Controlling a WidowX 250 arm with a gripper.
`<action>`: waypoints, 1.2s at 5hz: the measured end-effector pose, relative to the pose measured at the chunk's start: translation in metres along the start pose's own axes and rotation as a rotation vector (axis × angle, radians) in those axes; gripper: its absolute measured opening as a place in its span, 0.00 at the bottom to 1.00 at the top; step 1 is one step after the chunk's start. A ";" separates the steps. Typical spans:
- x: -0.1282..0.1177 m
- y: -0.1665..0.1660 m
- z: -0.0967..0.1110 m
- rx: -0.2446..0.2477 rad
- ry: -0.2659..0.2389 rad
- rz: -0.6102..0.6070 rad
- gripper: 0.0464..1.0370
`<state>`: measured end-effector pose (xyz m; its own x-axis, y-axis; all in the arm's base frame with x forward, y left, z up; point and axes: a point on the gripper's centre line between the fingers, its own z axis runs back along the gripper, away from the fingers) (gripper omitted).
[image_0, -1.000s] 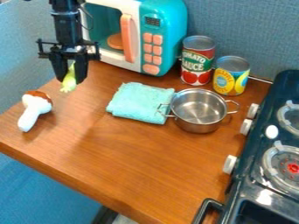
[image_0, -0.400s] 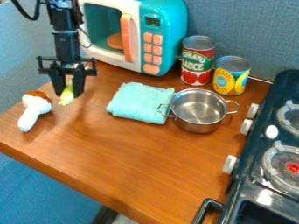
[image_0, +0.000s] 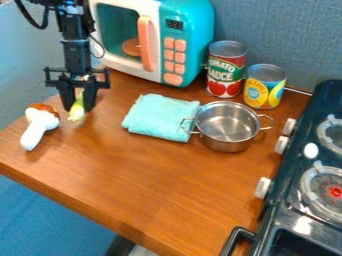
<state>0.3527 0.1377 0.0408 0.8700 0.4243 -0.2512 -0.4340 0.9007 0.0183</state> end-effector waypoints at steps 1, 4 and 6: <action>0.004 -0.005 -0.009 -0.026 0.014 0.002 0.41; -0.003 -0.006 -0.008 -0.035 -0.099 0.003 0.97; -0.021 -0.024 0.021 0.011 -0.151 -0.115 0.97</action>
<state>0.3501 0.1087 0.0655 0.9393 0.3269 -0.1039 -0.3278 0.9447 0.0081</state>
